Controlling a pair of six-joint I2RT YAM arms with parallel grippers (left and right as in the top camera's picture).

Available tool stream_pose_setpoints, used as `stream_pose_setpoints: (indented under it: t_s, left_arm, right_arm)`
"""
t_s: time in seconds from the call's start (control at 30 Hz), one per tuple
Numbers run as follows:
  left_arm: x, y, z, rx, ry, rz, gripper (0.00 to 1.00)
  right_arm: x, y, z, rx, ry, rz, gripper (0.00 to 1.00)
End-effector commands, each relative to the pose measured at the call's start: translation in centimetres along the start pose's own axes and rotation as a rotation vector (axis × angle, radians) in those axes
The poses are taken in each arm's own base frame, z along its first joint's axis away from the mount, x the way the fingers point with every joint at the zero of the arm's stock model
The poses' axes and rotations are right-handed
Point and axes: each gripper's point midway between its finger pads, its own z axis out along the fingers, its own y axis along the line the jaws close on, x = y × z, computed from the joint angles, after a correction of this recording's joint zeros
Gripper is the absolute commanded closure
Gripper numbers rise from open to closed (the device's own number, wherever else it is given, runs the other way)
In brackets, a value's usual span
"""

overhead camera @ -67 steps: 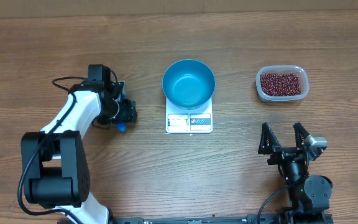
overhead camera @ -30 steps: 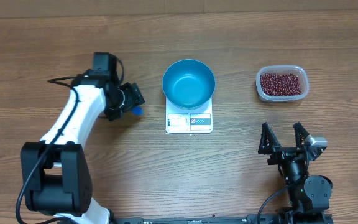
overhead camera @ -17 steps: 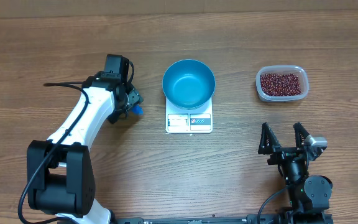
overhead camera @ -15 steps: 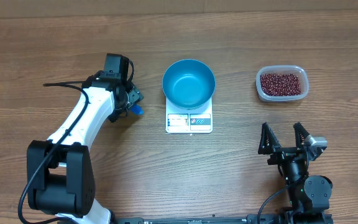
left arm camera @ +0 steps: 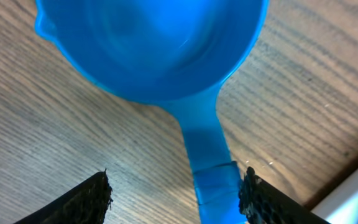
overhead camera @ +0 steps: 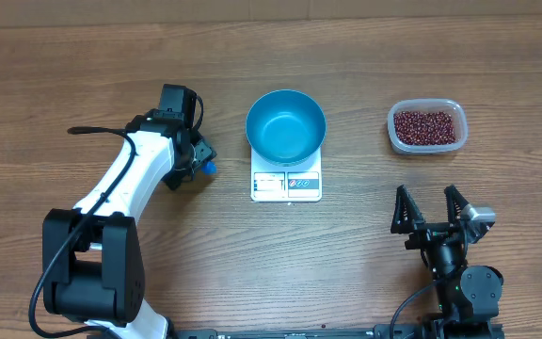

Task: Scoop item into bowl and weigh 150g on scale
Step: 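Lift the blue scoop by its handle with the left gripper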

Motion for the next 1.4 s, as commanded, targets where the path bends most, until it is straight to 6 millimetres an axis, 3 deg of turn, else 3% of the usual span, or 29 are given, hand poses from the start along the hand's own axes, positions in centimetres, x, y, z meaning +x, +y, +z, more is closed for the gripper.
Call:
stream_pose_setpoints:
  t_s: [0.0,0.23,0.3,0.63,0.93,1.23,1.37]
  left_arm:
    - [0.5,1.2,0.6,-0.058,0.014,0.064,0.30]
    - [0.5,2.9,0.4,-0.138,0.009,0.105,0.25]
    - [0.8,2.3,0.4,-0.105,0.031,0.101,0.18]
    - [-1.2,-1.2,-1.8,0.019,-0.007,0.087,0.16]
    - [-0.2,-0.4,1.2,-0.041,0.033,-0.008,0.11]
    - [-1.8,0.6,2.2,-0.112,-0.052,-0.006,0.19]
    - [-2.4,0.3,2.2,-0.101,-0.079,-0.008,0.31]
  right_arm:
    - [0.3,-0.1,0.0,0.003,-0.001,0.001,0.00]
    - [0.3,-0.1,0.0,0.003,-0.001,0.001,0.00]
    - [0.3,-0.1,0.0,0.003,-0.001,0.001,0.00]
    - [0.3,-0.1,0.0,0.003,-0.001,0.000,0.00]
    - [0.3,-0.1,0.0,0.003,-0.001,0.001,0.00]
    - [0.3,-0.1,0.0,0.003,-0.001,0.000,0.00]
    - [0.3,-0.1,0.0,0.003,-0.001,0.001,0.00]
